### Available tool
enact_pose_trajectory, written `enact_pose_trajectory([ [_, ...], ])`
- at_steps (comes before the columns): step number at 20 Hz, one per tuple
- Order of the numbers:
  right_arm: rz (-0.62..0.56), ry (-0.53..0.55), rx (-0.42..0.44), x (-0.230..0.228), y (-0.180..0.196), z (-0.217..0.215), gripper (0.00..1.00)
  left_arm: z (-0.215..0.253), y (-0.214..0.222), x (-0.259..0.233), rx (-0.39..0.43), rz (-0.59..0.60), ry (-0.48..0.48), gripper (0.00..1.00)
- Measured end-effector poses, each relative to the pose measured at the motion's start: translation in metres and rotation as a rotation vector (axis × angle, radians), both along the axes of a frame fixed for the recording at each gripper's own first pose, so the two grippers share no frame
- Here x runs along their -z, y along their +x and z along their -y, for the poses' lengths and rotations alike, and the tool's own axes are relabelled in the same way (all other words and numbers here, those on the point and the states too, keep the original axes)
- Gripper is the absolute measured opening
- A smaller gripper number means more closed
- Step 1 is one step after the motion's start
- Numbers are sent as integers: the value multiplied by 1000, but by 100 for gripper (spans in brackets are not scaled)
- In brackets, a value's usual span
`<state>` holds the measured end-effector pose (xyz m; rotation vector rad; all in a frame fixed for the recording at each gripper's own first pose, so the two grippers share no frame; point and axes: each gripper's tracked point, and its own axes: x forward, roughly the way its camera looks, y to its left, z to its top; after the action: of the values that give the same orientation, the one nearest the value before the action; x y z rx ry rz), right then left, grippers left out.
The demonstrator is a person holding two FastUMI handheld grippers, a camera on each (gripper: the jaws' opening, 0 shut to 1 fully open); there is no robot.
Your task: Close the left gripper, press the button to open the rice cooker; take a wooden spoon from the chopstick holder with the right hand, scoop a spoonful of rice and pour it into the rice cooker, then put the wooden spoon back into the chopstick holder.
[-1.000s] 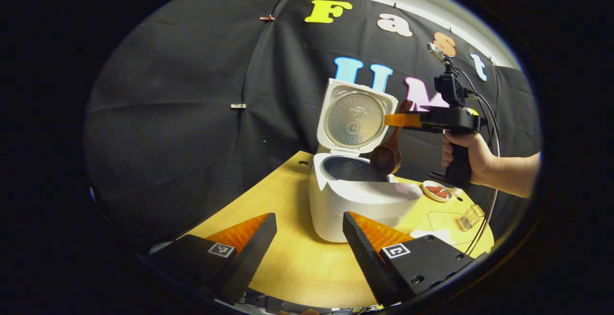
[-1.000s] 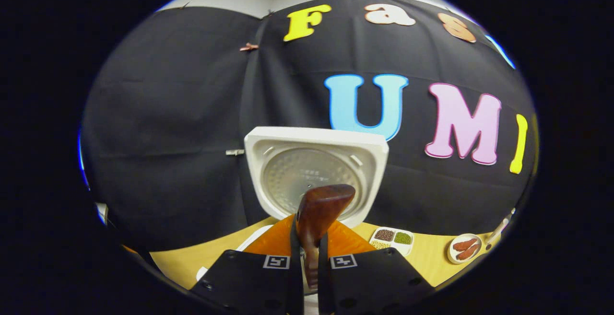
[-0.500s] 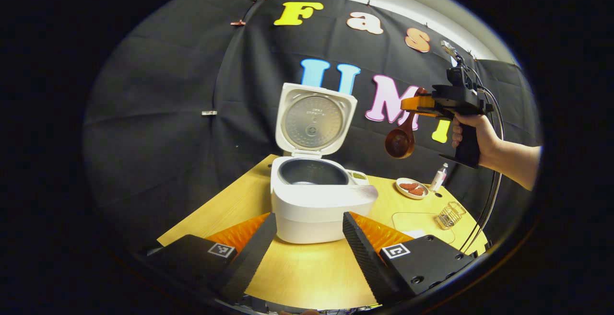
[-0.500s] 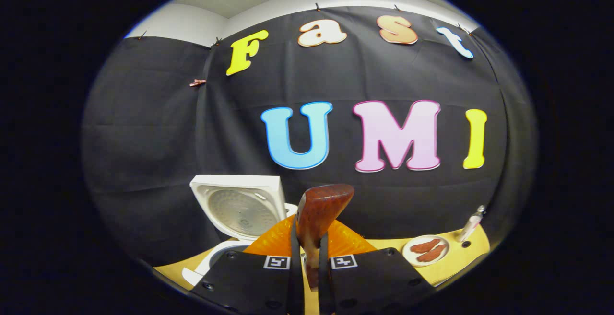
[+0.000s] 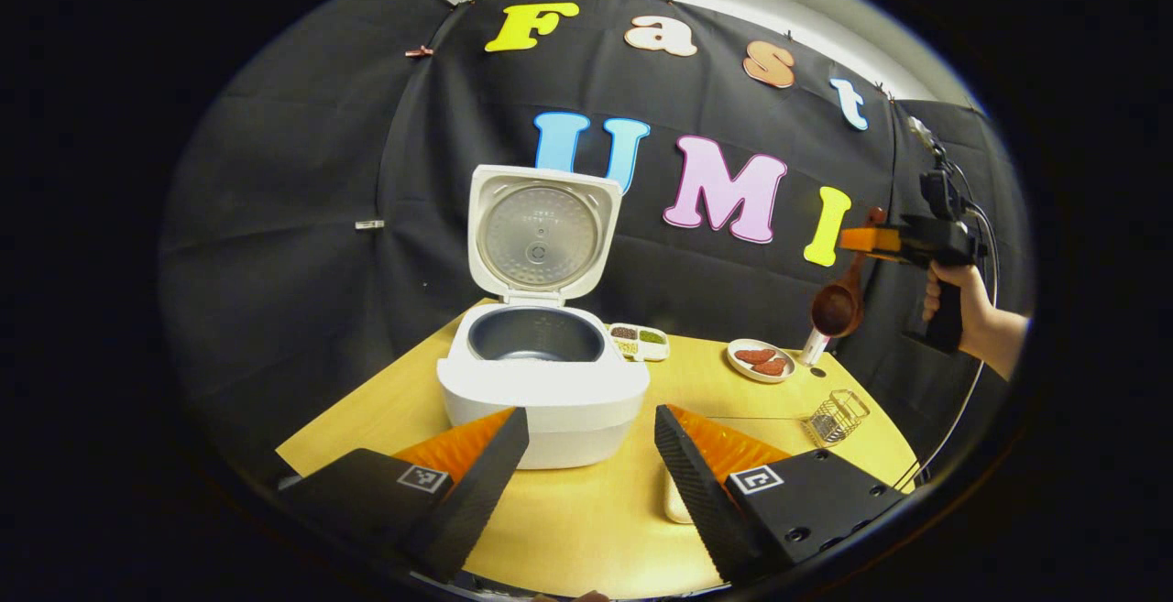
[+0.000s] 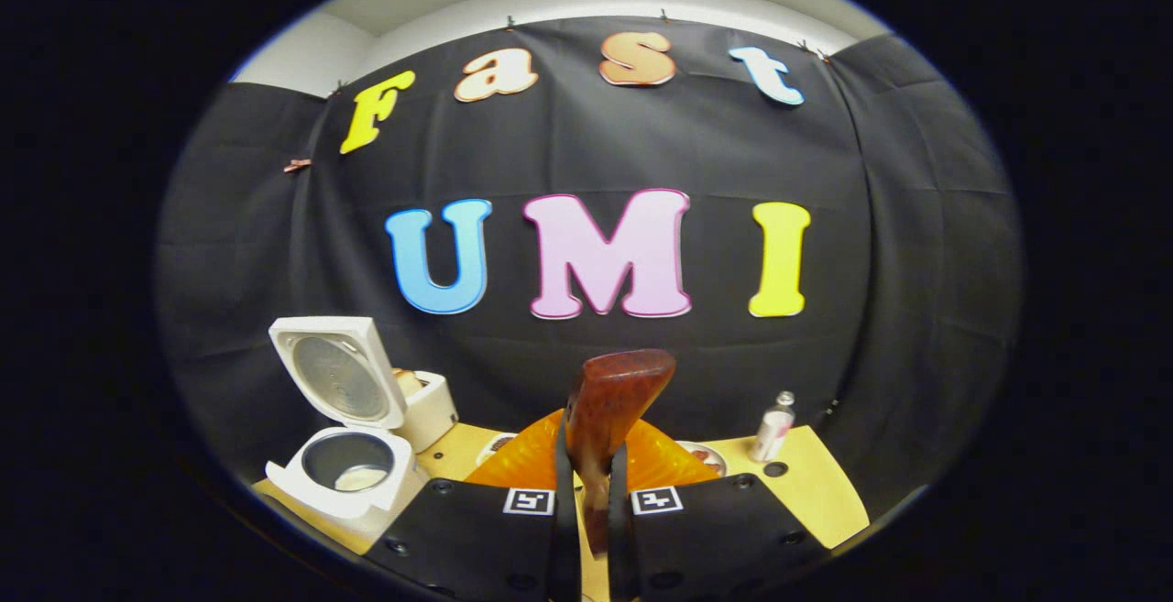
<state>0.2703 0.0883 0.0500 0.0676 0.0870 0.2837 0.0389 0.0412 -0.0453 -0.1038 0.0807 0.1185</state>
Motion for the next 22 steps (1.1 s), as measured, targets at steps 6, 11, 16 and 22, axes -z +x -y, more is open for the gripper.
enact_pose_trajectory([
  [6, -93, 62, 114, 48, 16, 102, 16, 51, 20, -4, 22, -25, -14, 96],
  [11, -202, 136, 161, 102, 33, 150, 16, 75, 32, -9, -27, -37, -24, 96],
  [16, -321, 220, 183, 153, 41, 178, 16, 78, 36, -30, -117, -10, -27, 96],
  [22, -447, 285, 202, 210, 41, 184, 16, 75, 35, -40, -204, -7, 19, 96],
])
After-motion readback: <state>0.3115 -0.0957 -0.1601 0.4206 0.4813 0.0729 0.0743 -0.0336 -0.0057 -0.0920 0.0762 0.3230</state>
